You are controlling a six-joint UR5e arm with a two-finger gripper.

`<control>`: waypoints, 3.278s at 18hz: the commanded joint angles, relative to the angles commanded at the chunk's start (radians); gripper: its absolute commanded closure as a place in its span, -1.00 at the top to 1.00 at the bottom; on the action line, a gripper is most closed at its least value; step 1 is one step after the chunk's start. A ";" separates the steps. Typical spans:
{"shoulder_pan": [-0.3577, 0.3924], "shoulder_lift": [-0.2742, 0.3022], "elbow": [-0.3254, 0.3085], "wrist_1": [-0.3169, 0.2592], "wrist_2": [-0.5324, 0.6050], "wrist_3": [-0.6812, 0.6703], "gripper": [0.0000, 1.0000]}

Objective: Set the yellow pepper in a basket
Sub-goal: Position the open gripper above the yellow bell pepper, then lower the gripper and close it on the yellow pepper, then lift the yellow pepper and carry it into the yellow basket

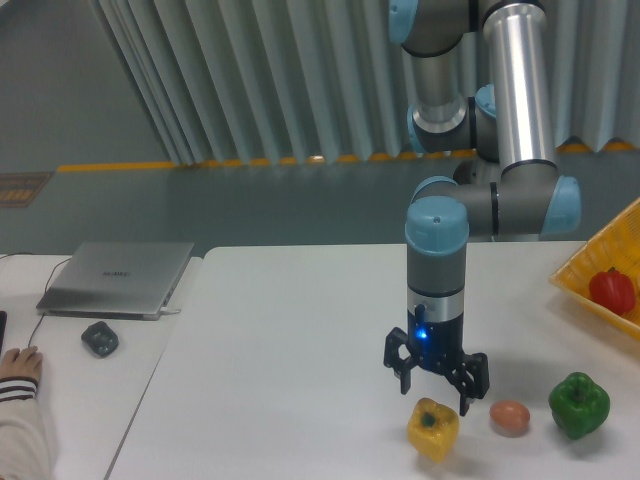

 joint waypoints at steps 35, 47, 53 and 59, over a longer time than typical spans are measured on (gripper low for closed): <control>-0.012 -0.025 0.018 -0.002 -0.002 0.009 -0.06; 0.104 0.153 -0.015 -0.239 0.003 0.484 -0.03; 0.166 0.195 -0.031 -0.374 0.067 0.767 -0.03; 0.279 0.264 -0.058 -0.506 0.072 1.081 -0.03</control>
